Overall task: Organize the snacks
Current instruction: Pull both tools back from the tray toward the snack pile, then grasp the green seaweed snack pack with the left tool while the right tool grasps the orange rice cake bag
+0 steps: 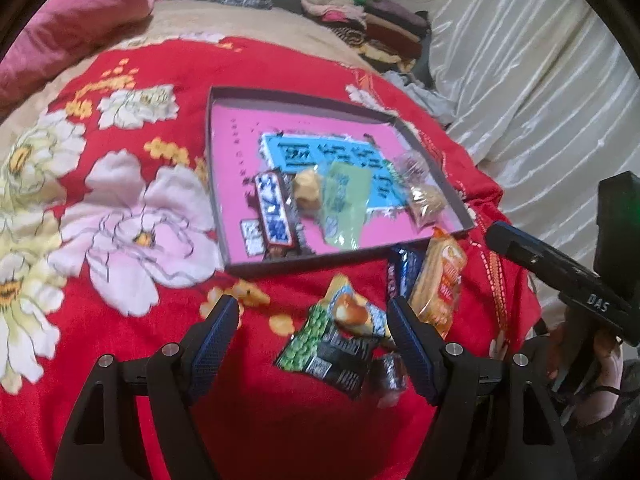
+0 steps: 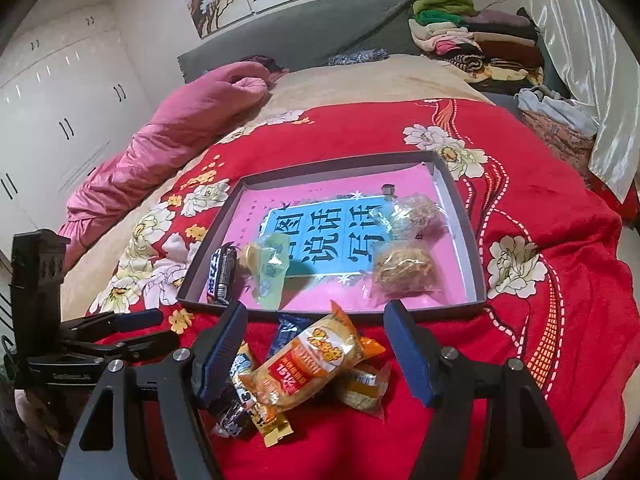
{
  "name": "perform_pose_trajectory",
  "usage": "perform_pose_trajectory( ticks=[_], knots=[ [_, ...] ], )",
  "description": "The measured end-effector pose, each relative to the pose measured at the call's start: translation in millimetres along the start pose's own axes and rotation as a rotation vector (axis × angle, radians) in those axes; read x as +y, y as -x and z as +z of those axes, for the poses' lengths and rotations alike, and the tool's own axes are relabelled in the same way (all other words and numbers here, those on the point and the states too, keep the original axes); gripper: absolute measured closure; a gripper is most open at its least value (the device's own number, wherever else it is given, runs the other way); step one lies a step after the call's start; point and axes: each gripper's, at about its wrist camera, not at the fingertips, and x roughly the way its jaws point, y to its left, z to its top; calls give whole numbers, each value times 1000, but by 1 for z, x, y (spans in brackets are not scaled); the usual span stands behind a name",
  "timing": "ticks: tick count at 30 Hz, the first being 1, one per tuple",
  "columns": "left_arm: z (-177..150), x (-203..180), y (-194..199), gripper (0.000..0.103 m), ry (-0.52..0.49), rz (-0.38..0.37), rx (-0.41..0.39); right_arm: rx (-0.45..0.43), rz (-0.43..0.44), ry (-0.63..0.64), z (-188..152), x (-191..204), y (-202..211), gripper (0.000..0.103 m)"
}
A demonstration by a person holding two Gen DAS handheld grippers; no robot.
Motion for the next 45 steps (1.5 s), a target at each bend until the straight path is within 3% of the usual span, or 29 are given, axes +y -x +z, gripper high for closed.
perform_pose_trajectory(
  ticks=[19, 37, 42, 45],
  knots=[
    [-34, -6, -19, 26, 122, -9, 98, 74, 31, 19, -27, 11, -2, 32],
    [-39, 1, -35, 29, 242, -109, 126, 156, 61, -63, -40, 5, -32, 33],
    [-38, 3, -42, 33, 275, -104, 121, 152, 81, -93, -36, 0, -42, 40],
    [-38, 3, -46, 38, 290, -92, 117, 146, 86, -77, -31, 3, -47, 52]
  ],
)
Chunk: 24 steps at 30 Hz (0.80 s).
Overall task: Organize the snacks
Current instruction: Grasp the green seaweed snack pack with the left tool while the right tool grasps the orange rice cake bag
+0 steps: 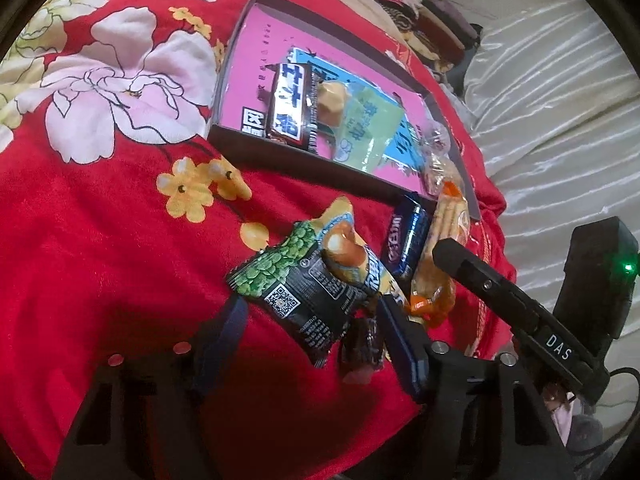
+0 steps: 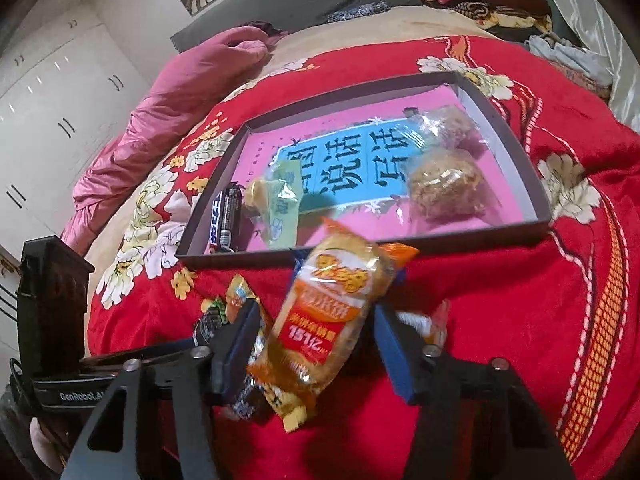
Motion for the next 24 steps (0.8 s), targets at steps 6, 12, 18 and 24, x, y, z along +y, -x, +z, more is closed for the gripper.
perform_pose_trajectory(
  ticks=[6, 12, 18, 24],
  knots=[
    [5, 6, -4, 50, 17, 1, 0, -16, -58, 131, 2, 15, -5, 60],
    [10, 10, -5, 52, 18, -8, 3, -16, -112, 213, -2, 20, -7, 63],
    [12, 6, -10, 52, 15, -4, -21, -12, -105, 205, 0, 19, -10, 63],
    [16, 7, -13, 53, 21, -3, -35, -6, -108, 210, 1, 19, -13, 64]
  ],
)
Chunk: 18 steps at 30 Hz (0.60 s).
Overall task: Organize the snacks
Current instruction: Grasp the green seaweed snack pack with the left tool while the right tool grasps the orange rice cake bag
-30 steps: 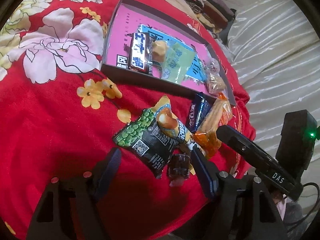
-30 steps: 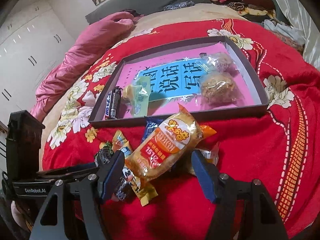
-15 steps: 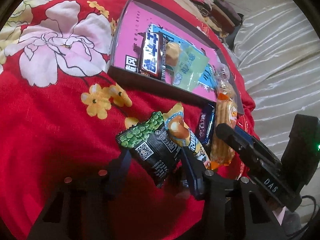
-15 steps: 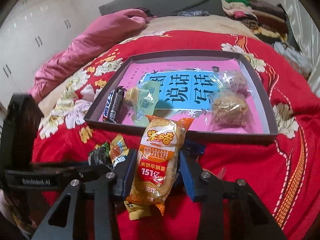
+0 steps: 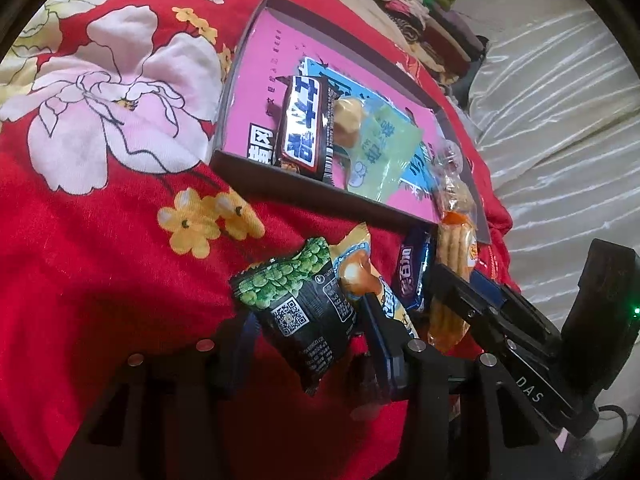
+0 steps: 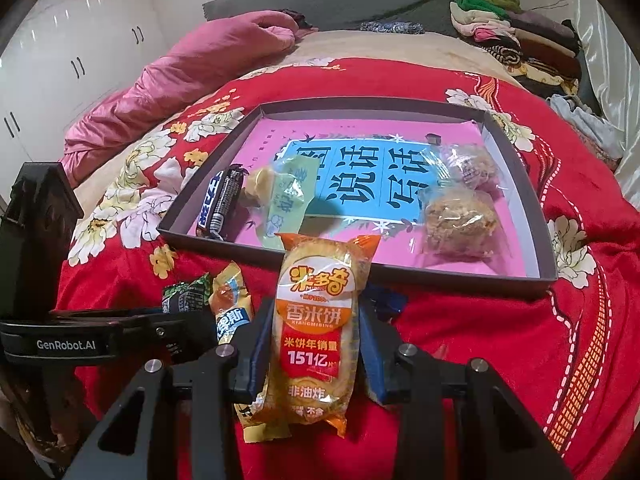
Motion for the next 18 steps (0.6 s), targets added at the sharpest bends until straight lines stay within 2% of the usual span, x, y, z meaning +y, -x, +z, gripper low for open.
perform_pose_trajectory(
  ticks=[2, 9, 18],
  knots=[
    [3, 0, -3, 53, -4, 2, 1, -1, 13, -13, 1, -3, -1, 64],
    [12, -2, -7, 64, -40, -12, 31, -33, 70, -19, 1, -5, 8, 65],
    [12, -3, 3, 66, -68, -30, 22, -63, 82, -31, 3, -7, 19, 65]
  ],
)
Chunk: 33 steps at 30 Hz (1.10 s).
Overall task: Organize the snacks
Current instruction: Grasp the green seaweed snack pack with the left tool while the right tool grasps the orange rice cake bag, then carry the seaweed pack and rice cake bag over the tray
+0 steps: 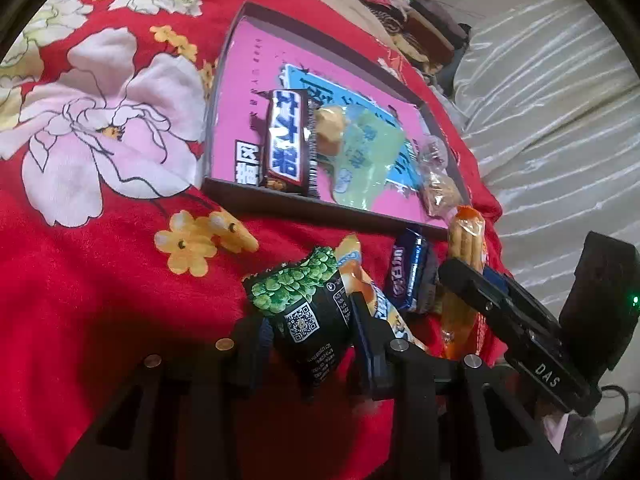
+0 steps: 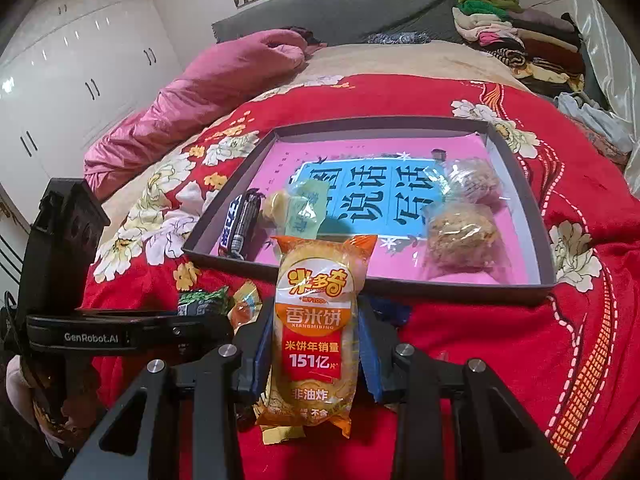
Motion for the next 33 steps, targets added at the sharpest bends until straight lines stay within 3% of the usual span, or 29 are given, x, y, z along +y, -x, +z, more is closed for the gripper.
perform_pose_trajectory(
  ticks=[7, 15, 33],
  knots=[
    [-1, -9, 10, 66, -23, -1, -20, -10, 5, -9, 2, 0, 6, 65],
    [3, -20, 28, 66, -80, 18, -95, -18, 11, -7, 4, 4, 10, 65],
    [6, -30, 38, 66, -107, 4, -118, -26, 7, -5, 9, 9, 18, 65]
  ],
)
